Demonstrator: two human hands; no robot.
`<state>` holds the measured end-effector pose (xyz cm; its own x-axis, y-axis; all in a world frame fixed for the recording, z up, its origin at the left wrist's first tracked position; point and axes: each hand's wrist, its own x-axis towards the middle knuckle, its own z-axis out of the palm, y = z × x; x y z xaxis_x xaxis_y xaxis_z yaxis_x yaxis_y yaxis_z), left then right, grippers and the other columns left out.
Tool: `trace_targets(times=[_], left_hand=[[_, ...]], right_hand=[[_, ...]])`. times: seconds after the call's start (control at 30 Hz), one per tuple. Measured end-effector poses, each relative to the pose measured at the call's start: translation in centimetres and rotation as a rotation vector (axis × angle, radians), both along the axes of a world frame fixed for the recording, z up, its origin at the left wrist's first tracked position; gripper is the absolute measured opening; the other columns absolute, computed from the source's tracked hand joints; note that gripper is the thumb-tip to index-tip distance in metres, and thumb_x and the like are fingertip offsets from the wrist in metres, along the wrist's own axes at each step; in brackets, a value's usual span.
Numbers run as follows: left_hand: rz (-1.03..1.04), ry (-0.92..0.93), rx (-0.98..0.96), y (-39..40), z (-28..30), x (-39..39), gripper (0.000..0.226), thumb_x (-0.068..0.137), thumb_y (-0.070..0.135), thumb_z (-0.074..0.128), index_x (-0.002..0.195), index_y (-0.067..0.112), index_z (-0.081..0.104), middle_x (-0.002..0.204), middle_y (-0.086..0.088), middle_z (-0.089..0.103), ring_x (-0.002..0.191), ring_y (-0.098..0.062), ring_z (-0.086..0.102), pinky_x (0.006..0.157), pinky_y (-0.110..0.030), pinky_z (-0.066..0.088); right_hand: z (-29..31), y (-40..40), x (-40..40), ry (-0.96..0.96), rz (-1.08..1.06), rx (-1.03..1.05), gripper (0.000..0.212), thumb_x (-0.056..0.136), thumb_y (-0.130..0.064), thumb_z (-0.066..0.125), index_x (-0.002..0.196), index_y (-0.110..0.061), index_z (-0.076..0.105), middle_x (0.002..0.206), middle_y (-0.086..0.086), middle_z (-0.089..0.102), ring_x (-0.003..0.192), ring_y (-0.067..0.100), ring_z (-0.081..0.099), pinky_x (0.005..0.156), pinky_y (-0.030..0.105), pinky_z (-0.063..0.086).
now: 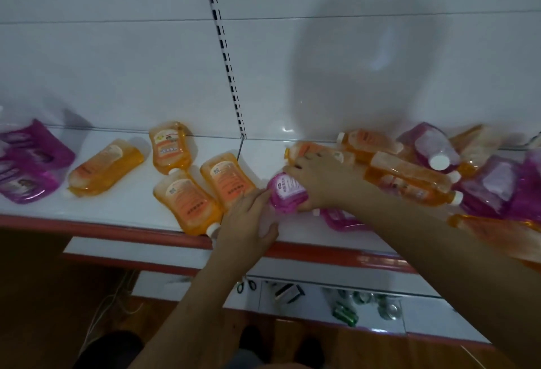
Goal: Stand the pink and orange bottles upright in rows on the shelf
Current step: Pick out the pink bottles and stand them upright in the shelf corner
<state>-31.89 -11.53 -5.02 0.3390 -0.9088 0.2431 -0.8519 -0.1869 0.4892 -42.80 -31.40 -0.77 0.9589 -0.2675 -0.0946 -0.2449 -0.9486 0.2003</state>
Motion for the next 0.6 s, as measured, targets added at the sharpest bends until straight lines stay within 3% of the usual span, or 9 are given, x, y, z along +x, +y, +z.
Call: trace_targets(times=[0.1,0.2,0.27,0.33,0.37,0.43,0.5,0.6], left_hand=[[0.117,0.239,-0.129,1.1,1.0,0.0,0.048,0.093,0.022,0.062,0.139,0.020,0.050,0.134,0.007,0.054,0.124,-0.006,0.049,0.103,-0.026,0.042],[0.237,0.448,-0.239,1.7,2.5,0.3,0.037,0.098,0.022,0.060,0.134,0.026,0.053,0.126,0.011,0.057,0.118,0.003,0.053,0.096,-0.016,0.043],[0.190,0.763,-0.188,1.2,3.9,0.4,0.033,0.100,0.031,0.055,0.133,0.026,0.054,0.127,0.007,0.062,0.116,-0.005,0.061,0.097,-0.019,0.047],[0.103,1.201,-0.120,-0.2,5.1,0.0,0.044,0.099,0.042,0.048,0.137,0.019,0.052,0.130,-0.004,0.065,0.114,-0.019,0.068,0.098,-0.033,0.053],[0.081,1.393,-0.090,-1.0,5.7,-0.2,0.052,0.097,0.046,0.048,0.139,0.015,0.050,0.131,-0.010,0.064,0.113,-0.027,0.068,0.098,-0.039,0.055],[0.024,1.658,-0.040,-2.4,6.9,-0.6,0.058,0.094,0.046,0.048,0.139,0.008,0.050,0.132,-0.020,0.063,0.114,-0.038,0.066,0.097,-0.042,0.056],[-0.031,1.777,-0.048,-3.1,7.6,-0.8,0.054,0.096,0.037,0.052,0.137,0.003,0.052,0.132,-0.025,0.062,0.118,-0.040,0.063,0.097,-0.040,0.055],[-0.039,1.750,-0.145,-3.0,7.7,-0.1,0.042,0.091,0.021,0.061,0.127,-0.001,0.058,0.125,-0.024,0.066,0.111,-0.034,0.068,0.089,-0.035,0.059]], right_hand=[[0.5,-0.5,-0.9,-0.085,-0.060,0.080,0.098,0.069,-0.084,0.052,0.145,-0.022,0.038,0.143,0.004,0.047,0.130,0.025,0.045,0.107,0.043,0.038],[2.5,-0.3,-2.1,-0.335,-0.234,0.416,0.096,0.068,-0.079,0.062,0.145,-0.027,0.039,0.140,-0.004,0.050,0.125,0.019,0.049,0.103,0.037,0.042],[4.4,0.6,-2.7,-0.524,-0.348,0.716,0.080,0.073,-0.070,0.068,0.138,-0.029,0.047,0.118,-0.011,0.058,0.107,0.013,0.057,0.087,0.025,0.046],[5.7,1.7,-2.8,-0.728,-0.415,1.029,0.041,0.086,-0.060,0.060,0.114,-0.029,0.059,0.097,-0.014,0.065,0.092,0.014,0.063,0.071,0.016,0.048],[6.1,2.3,-2.7,-0.823,-0.428,1.238,0.035,0.090,-0.057,0.055,0.105,-0.027,0.062,0.091,-0.009,0.069,0.089,0.018,0.067,0.072,0.019,0.053],[6.6,3.5,-2.2,-0.933,-0.452,1.525,0.044,0.086,-0.061,0.050,0.105,-0.024,0.066,0.095,0.004,0.075,0.094,0.026,0.073,0.084,0.040,0.059],[7.1,4.5,-1.5,-0.973,-0.459,1.605,0.051,0.087,-0.060,0.046,0.114,-0.020,0.064,0.101,0.006,0.076,0.097,0.027,0.073,0.085,0.044,0.058],[7.8,4.7,-0.4,-0.966,-0.438,1.568,0.044,0.096,-0.048,0.045,0.118,-0.013,0.061,0.102,0.010,0.075,0.094,0.029,0.073,0.079,0.042,0.060]])
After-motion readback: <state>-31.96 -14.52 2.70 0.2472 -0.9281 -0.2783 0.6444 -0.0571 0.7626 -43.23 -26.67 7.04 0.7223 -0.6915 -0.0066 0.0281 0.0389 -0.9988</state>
